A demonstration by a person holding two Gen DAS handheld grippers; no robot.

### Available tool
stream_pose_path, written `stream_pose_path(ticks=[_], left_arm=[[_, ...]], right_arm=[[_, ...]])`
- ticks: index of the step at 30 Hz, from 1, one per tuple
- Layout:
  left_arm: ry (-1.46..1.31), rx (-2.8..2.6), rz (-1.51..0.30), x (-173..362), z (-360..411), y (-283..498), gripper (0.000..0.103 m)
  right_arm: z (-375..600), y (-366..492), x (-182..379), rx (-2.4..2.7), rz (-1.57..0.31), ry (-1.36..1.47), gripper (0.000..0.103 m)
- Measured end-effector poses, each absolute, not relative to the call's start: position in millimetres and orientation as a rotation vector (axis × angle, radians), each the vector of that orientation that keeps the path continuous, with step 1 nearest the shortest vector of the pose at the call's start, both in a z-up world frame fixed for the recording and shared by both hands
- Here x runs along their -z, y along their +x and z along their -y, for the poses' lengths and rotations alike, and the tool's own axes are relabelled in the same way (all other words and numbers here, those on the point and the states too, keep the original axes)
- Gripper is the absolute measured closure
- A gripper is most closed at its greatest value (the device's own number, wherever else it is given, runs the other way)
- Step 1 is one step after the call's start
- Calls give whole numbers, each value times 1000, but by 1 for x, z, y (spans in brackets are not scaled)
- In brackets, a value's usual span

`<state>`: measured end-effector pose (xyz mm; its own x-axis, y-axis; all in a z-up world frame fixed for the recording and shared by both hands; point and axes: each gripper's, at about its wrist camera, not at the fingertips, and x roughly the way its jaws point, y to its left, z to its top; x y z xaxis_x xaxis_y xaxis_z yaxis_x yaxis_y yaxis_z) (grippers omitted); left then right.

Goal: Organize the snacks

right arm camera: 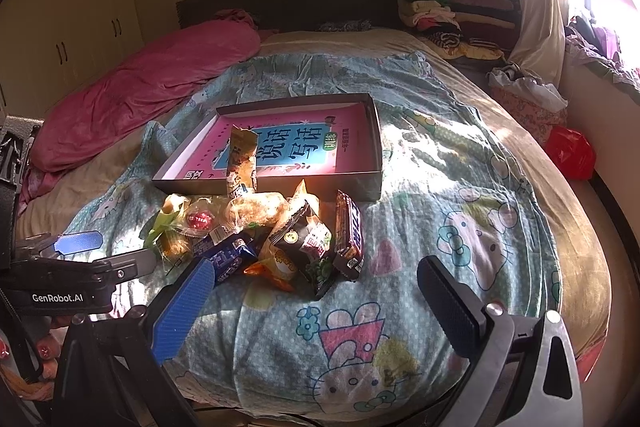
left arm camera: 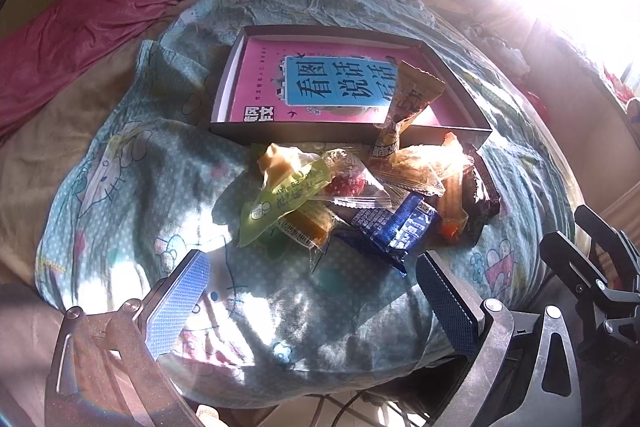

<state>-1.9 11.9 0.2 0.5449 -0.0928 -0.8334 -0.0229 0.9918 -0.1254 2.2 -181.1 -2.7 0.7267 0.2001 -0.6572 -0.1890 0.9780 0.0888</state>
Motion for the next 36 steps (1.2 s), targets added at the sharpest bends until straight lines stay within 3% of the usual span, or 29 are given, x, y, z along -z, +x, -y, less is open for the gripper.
stream_pose_path(ticks=[30,36], left_arm=[[-352,31,-1010,17,-76,61,1],[-422,69,-1058,29,-78,76,6]], right_arm=[[193,21,14,-185,-735,39,0],[199,30,19,-171,-749,60,0]])
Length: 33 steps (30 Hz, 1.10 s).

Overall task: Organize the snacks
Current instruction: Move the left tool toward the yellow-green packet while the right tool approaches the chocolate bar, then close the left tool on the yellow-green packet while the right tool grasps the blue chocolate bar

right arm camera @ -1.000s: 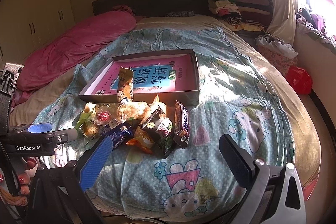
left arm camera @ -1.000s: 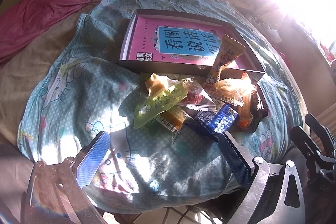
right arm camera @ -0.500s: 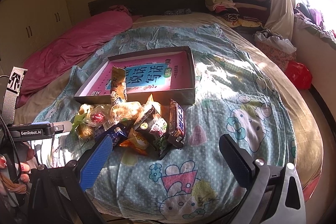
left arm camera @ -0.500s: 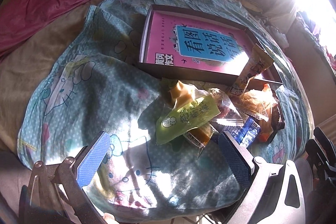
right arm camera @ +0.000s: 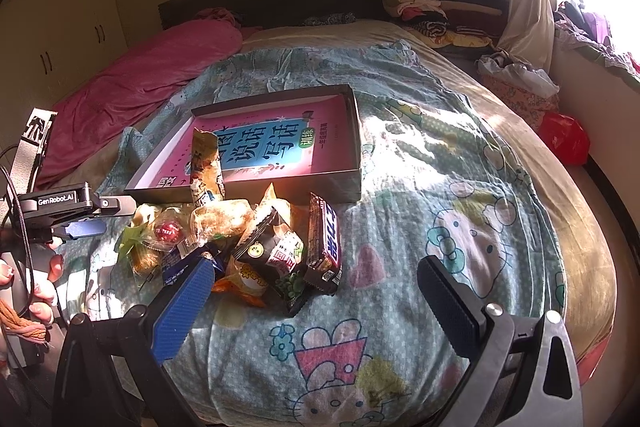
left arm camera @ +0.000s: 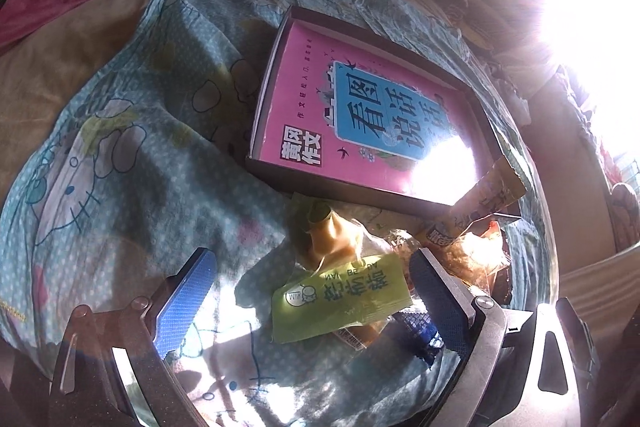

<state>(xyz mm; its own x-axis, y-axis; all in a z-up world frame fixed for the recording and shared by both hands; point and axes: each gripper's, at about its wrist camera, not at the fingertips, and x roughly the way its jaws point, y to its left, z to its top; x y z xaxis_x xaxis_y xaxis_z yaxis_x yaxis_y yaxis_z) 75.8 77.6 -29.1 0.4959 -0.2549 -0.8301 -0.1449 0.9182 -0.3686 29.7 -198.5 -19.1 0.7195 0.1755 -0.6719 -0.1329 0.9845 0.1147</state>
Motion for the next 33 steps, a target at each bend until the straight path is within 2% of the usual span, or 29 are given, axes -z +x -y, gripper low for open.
stream_pose_path(ticks=[8,16,17,19,20,25,33], left_arm=[[-407,79,-1043,29,-72,81,7],[-399,89,-1043,31,-68,85,11],[-402,92,-1043,31,-68,86,12],[-409,102,-1049,33,-68,88,27],[-413,108,-1057,34,-68,89,30],[-410,118,-1064,38,-67,92,33],[-407,131,-1074,42,-62,98,33]], right_arm=[[215,50,23,-159,-789,141,3],[214,80,37,-174,-852,129,33],[214,84,39,-183,-861,130,34],[213,90,45,-198,-884,135,44],[213,93,48,-210,-896,138,47],[211,103,59,-255,-932,140,66],[207,114,70,-299,-967,141,73]])
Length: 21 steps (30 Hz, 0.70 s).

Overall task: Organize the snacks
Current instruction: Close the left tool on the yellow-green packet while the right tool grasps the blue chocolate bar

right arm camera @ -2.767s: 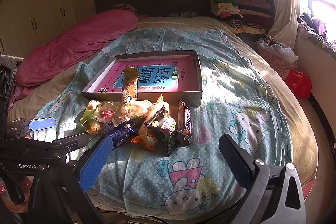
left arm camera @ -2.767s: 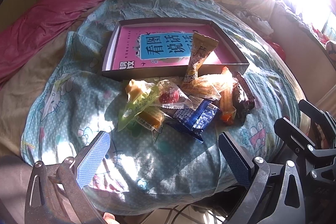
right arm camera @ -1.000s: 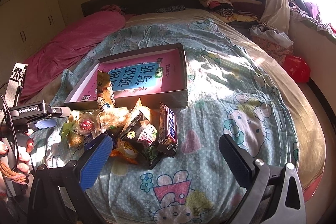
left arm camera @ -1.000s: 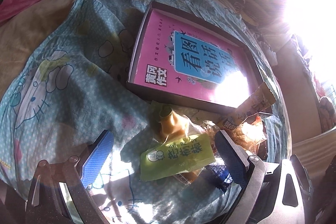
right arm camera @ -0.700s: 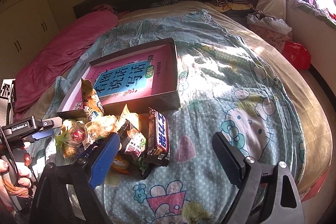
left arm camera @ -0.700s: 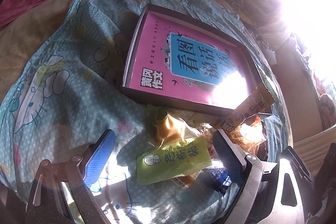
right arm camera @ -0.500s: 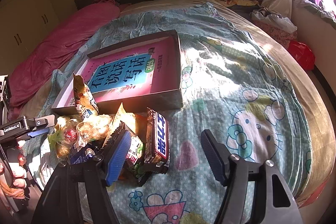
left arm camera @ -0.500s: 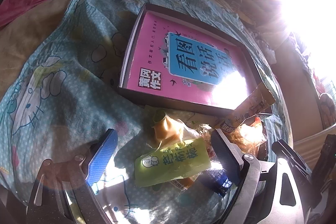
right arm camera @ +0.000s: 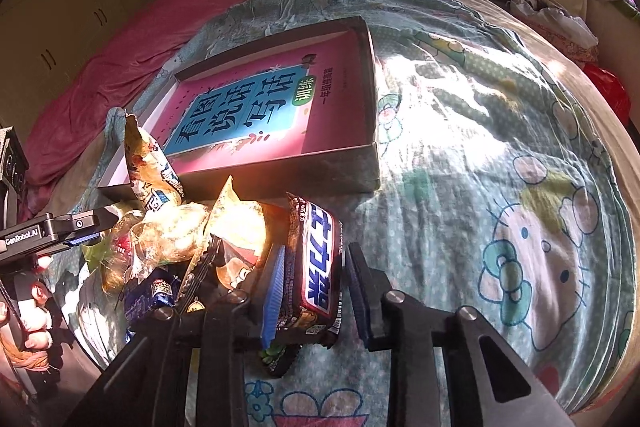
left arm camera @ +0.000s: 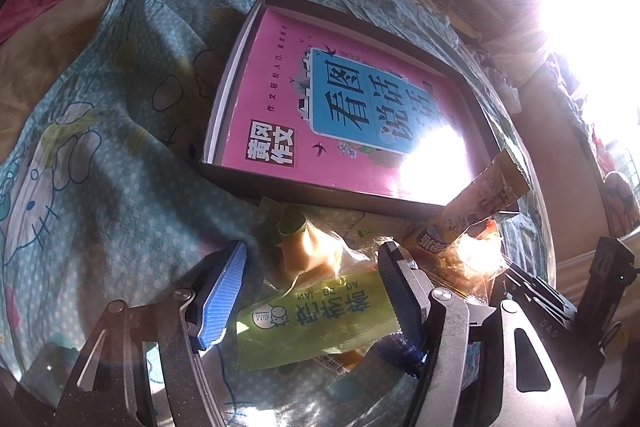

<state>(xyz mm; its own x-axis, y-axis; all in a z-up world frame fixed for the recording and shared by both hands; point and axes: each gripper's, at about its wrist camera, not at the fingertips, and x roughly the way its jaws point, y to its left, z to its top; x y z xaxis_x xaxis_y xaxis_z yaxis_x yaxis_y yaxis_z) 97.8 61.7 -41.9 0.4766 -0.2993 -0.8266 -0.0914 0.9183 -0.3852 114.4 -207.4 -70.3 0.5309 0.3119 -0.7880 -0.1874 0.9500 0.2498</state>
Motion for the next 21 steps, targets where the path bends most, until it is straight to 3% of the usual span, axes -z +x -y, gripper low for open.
stream_pose_path(ticks=[12,21], left_arm=[[-470,121,-1111,53,-68,107,51],[-382,112,-1145,56,-58,112,58]], right_arm=[[213,117,74,-320,-947,175,74],[215,113,70,-297,-923,164,74]])
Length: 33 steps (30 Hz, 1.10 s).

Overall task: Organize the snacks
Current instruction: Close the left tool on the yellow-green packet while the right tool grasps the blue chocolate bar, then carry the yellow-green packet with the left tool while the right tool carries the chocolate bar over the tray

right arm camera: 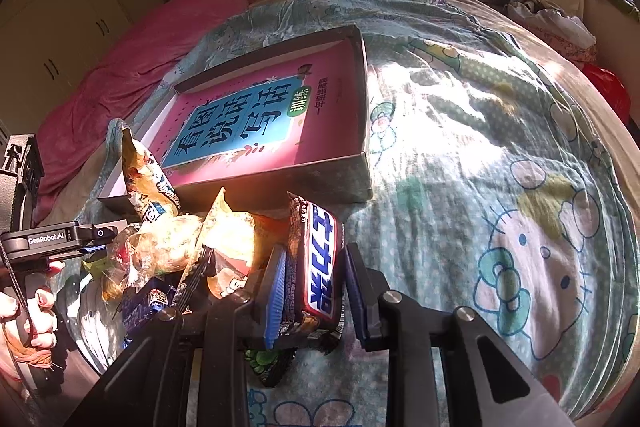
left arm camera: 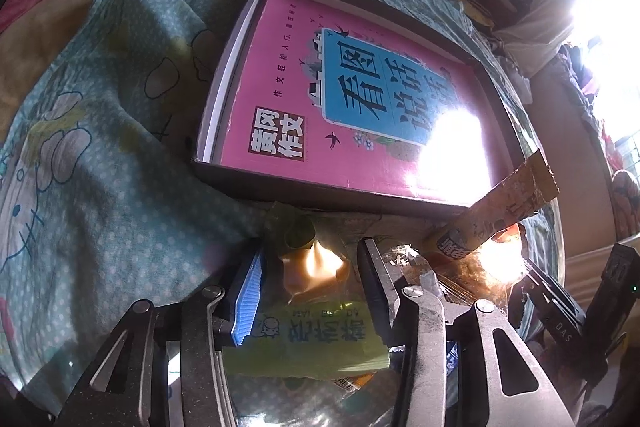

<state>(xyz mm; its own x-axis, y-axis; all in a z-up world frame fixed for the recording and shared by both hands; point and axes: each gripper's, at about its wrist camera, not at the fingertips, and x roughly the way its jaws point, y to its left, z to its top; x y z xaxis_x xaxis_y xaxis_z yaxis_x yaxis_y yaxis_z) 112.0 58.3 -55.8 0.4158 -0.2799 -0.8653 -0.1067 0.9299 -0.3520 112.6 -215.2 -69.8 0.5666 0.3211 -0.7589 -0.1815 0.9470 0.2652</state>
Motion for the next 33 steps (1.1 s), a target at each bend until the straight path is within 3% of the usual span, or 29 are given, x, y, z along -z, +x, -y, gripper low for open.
stream_pose_path(ticks=[7,23,33], left_arm=[[-359,141,-1121,48,-60,107,68],[-383,187,-903,-3,-73,89,68],[-362,172,-881,-3,-71,103,68]], right_arm=[[219,107,63,-280,-891,161,74],[228,101,36,-278,-798,192,74],[218,105,23,-296,-763,175,74]])
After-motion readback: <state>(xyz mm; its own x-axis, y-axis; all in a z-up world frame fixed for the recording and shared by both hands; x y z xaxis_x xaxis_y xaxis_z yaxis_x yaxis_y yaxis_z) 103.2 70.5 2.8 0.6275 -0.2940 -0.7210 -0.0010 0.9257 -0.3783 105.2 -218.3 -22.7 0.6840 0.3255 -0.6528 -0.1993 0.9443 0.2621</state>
